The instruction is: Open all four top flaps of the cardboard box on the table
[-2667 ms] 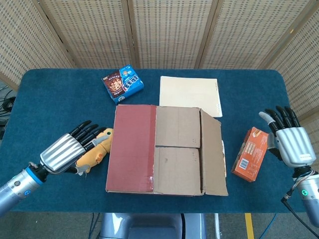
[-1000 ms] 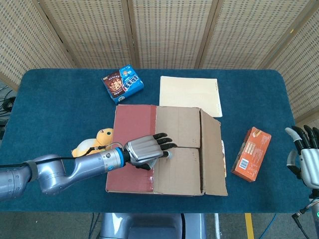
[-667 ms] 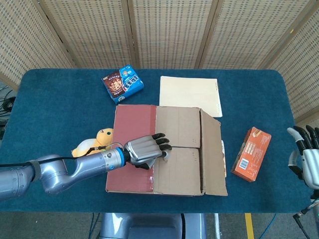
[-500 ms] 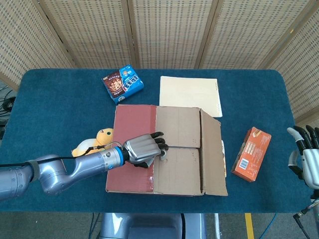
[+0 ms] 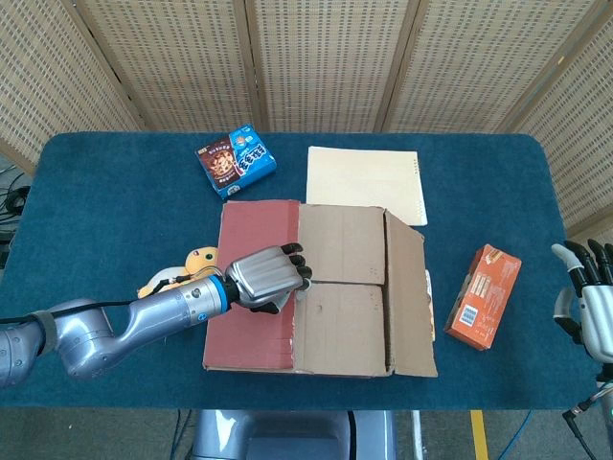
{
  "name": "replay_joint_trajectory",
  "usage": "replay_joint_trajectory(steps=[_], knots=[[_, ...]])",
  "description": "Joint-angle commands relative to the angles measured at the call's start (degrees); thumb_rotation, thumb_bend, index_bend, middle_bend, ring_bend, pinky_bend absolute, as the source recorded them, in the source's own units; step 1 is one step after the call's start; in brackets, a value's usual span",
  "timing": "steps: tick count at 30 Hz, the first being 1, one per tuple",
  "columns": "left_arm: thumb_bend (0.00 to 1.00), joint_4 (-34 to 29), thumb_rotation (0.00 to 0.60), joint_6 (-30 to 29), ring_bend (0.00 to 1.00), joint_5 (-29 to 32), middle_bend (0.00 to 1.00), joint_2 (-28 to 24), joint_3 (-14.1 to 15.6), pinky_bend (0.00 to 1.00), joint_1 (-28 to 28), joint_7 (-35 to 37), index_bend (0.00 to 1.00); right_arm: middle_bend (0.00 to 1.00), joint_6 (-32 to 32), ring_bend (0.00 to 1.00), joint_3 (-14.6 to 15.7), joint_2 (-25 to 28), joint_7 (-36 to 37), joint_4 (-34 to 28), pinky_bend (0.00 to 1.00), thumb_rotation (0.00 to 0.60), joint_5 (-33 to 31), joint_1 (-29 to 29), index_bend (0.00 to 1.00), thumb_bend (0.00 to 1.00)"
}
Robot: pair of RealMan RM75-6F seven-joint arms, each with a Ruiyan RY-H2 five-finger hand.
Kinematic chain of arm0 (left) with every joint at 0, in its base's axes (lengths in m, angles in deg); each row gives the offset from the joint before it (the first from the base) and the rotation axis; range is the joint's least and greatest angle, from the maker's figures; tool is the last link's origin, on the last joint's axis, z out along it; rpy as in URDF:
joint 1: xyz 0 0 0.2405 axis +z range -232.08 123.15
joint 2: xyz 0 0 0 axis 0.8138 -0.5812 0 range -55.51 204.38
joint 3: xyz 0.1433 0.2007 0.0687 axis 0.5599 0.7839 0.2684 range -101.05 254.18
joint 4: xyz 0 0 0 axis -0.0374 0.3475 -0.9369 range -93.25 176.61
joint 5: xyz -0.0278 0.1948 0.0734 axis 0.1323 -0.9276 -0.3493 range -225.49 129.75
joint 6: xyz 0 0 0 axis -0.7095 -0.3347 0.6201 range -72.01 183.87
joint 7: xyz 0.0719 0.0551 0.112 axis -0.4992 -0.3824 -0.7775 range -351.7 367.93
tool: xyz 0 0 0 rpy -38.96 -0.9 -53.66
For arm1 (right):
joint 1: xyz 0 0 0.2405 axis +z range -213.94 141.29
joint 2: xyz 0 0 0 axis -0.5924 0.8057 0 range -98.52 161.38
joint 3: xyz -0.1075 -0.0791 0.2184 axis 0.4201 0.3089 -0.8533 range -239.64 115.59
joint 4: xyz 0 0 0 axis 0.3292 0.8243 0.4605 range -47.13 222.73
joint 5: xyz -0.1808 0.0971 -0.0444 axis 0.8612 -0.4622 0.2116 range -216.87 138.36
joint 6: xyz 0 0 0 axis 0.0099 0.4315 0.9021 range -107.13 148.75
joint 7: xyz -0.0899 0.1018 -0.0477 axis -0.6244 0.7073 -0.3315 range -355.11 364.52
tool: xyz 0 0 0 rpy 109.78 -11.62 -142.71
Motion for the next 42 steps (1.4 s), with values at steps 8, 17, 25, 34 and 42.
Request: replay_joint_trajectory(steps=[8, 17, 25, 34, 42], knots=[[1.0, -3.3, 0.419, -1.1, 0.23, -0.4, 0.3, -5.3, -0.3, 0.13, 1.6, 0.1, 0.42, 0.14, -0.4, 0.0, -0.4, -0.2, -0.3, 0.0, 0.0, 0.6, 0.0, 0.3, 0.14, 0.81], [1.0, -6.0, 0.42, -3.3, 0.23, -2.8, 0.3, -10.6, -1.1, 0.13, 4.6, 1.8, 0.42, 0.14, -0.5, 0.0, -0.7, -0.2, -0.4, -0.2, 0.0, 0.6, 0.0, 0.3, 0.14, 0.82], [1.0, -9.0, 0.419, -6.2, 0.23, -7.6, 0.3, -16.5, -1.4, 0.13, 9.1, 4.5, 0.42, 0.14, -0.8, 0.0, -0.8, -0.3, -0.8, -0.6, 0.0, 0.6, 0.3, 0.5, 0.14, 0.81], [1.0, -10.9, 0.42, -11.7, 0.24, -16.1, 0.3, -24.6, -0.5, 0.13, 17.1, 11.3, 0.42, 0.14, -1.0, 0.0, -1.0, -0.3, -1.6, -1.4, 0.0, 0.6, 0.9, 0.9, 0.14, 0.81], [1.0, -10.0, 0.42, -15.7, 0.24, -25.2, 0.3, -29.2, 1.7, 0.13, 22.9, 18.0, 0.42, 0.14, -1.6, 0.0, -1.0, -0.5, -2.6, -2.1, 0.0, 0.6, 1.0, 1.3, 0.14, 0.81]])
